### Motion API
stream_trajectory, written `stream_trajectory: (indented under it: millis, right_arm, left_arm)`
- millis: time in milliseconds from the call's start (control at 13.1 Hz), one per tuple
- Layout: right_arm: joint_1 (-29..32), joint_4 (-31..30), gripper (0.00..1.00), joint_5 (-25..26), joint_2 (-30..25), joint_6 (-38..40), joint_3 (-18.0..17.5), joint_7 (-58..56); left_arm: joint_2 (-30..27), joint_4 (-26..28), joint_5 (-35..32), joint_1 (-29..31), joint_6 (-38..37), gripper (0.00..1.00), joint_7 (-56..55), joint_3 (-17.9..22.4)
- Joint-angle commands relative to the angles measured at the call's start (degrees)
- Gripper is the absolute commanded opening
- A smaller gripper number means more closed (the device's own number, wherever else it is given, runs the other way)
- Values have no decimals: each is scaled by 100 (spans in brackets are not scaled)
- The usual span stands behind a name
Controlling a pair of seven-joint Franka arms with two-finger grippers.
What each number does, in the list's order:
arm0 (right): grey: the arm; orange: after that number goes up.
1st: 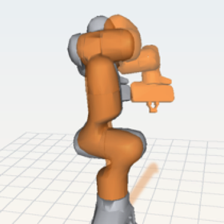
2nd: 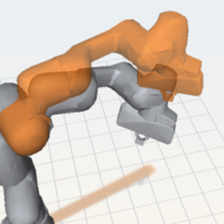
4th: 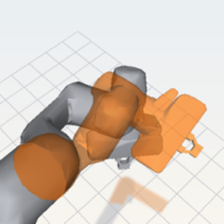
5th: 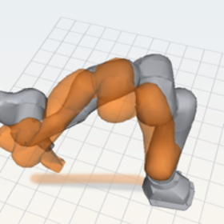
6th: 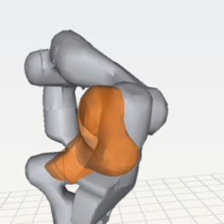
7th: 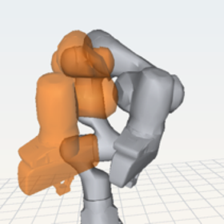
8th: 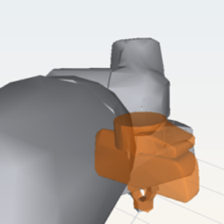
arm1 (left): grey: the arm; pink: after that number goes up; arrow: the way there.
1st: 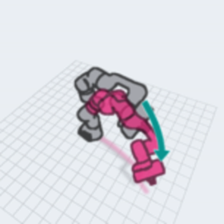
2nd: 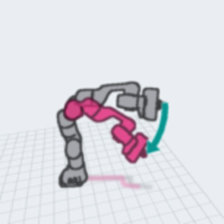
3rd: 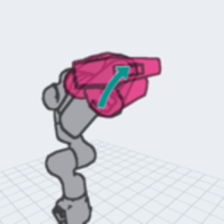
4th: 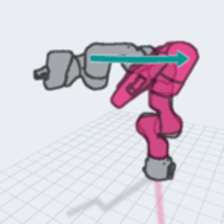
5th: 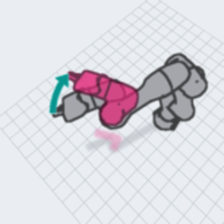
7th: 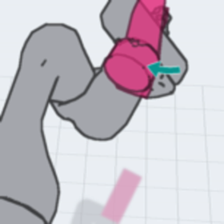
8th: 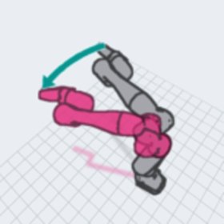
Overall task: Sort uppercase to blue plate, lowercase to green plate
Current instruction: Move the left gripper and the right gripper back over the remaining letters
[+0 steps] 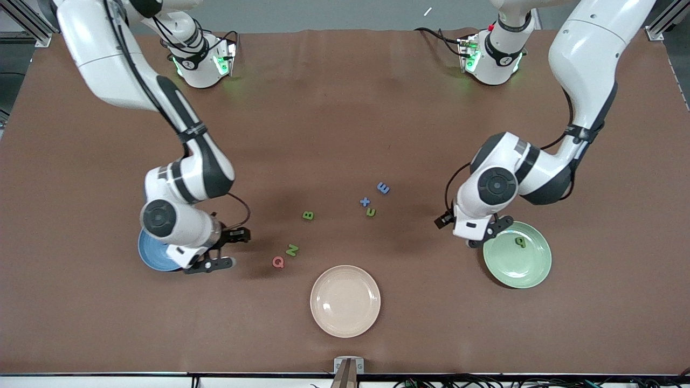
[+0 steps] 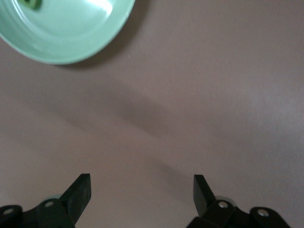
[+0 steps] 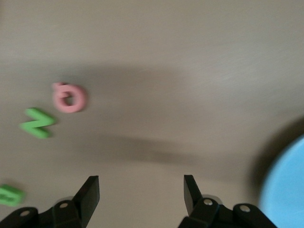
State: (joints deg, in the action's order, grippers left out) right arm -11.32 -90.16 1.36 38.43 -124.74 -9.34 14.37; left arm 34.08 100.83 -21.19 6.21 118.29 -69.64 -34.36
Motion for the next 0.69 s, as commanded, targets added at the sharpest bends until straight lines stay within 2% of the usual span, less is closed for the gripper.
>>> stream_trajectory:
  millis: [0, 306, 612]
  right_arm:
    - [-579, -125, 83, -4, -29, -58, 28, 1317]
    - [-1047, -221, 85, -13, 33, -330, 28, 2718]
    - [-1407, -362, 85, -13, 349, -1095, 28, 3782]
  left_arm:
    - [19, 138, -78, -531, 88, 93, -1090, -9]
    - [388, 156, -157, -1182, 782, 92, -2823, 17]
    - [512, 453, -491, -1394, 1309, 88, -3809, 17]
